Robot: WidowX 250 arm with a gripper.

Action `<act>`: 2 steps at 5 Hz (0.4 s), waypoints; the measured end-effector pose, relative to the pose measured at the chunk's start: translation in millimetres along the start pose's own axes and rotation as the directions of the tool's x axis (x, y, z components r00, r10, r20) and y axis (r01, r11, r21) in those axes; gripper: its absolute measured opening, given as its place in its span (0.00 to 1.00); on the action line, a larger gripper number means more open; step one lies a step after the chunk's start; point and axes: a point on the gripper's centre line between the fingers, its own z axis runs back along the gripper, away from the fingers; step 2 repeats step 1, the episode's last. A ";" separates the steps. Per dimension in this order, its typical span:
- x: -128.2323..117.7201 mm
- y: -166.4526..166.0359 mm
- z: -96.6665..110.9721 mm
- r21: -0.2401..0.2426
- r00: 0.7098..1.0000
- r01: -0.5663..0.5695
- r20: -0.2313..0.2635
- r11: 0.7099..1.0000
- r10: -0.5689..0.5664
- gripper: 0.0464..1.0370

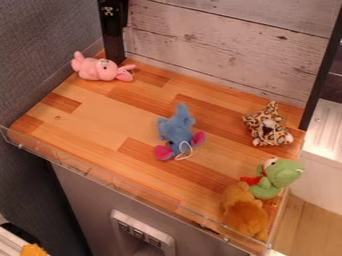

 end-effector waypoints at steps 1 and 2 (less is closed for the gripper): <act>-3.2 -0.7 0.8 -0.019 1.000 -0.028 0.003 0.999 0.028 0.96; -3.2 -0.7 0.8 -0.019 1.000 -0.028 0.003 0.999 0.028 0.96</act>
